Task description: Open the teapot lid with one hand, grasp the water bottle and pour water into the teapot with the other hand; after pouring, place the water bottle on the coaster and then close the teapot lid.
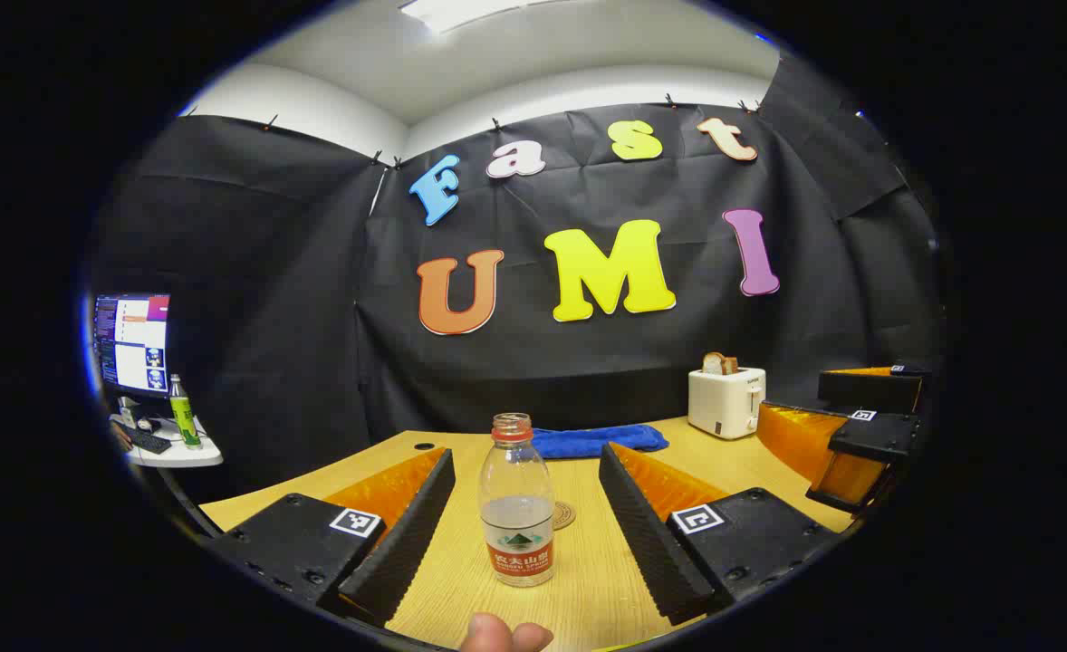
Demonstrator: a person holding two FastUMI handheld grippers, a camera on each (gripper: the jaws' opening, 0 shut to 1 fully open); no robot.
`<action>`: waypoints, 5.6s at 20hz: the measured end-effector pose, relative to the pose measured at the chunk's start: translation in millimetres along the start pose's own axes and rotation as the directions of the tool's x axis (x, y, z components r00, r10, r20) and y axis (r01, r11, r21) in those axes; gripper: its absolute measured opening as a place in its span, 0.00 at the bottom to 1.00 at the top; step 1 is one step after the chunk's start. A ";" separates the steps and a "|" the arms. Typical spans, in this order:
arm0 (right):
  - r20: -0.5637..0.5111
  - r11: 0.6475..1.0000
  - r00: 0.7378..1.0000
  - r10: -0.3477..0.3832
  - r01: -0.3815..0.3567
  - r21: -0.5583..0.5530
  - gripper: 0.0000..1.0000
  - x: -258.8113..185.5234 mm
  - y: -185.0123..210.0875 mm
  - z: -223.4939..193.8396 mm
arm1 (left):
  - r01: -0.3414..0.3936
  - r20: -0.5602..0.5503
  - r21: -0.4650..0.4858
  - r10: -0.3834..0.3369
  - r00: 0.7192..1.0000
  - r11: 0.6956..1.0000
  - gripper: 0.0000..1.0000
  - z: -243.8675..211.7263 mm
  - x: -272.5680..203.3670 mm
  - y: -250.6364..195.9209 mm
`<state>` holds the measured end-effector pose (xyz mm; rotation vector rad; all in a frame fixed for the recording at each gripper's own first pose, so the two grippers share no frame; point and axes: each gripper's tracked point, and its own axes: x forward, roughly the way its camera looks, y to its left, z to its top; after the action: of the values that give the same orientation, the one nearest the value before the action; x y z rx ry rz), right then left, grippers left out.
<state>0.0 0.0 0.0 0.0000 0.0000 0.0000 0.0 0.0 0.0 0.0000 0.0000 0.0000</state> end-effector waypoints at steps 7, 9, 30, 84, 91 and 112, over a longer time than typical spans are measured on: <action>-0.025 0.999 0.999 -0.046 0.046 0.020 0.95 4.5 -12.9 -6.7 | -0.009 -0.011 -0.007 0.009 1.000 1.000 0.94 -4.1 0.0 3.2; -0.025 0.999 0.999 -0.042 0.042 0.018 0.95 4.2 -10.1 -6.1 | -0.007 -0.013 -0.009 0.007 1.000 1.000 1.00 -4.5 0.0 2.8; -0.172 1.000 0.985 0.031 -0.030 0.006 0.95 61.9 27.5 -78.8 | -0.055 -0.023 -0.019 0.055 0.998 0.998 1.00 -1.0 0.6 29.3; -0.203 0.981 0.961 0.189 -0.195 -0.010 0.00 61.1 26.1 -56.4 | 0.117 -0.336 -0.136 -0.156 0.929 0.984 0.93 -131.5 39.8 -3.3; -0.219 0.984 0.960 0.173 -0.178 -0.003 0.00 52.6 1.2 -60.3 | 0.143 -0.338 0.146 -0.086 0.937 0.979 0.77 -111.1 43.4 8.3; -0.226 0.995 0.969 0.100 -0.097 0.026 0.00 34.7 -66.7 -76.8 | 0.272 -0.293 0.941 0.079 0.953 0.203 0.74 -103.6 74.7 38.0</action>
<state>34.7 -66.7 -76.8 0.0150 0.2286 0.0996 74.7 38.0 -103.6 1.3658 0.3038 -0.1375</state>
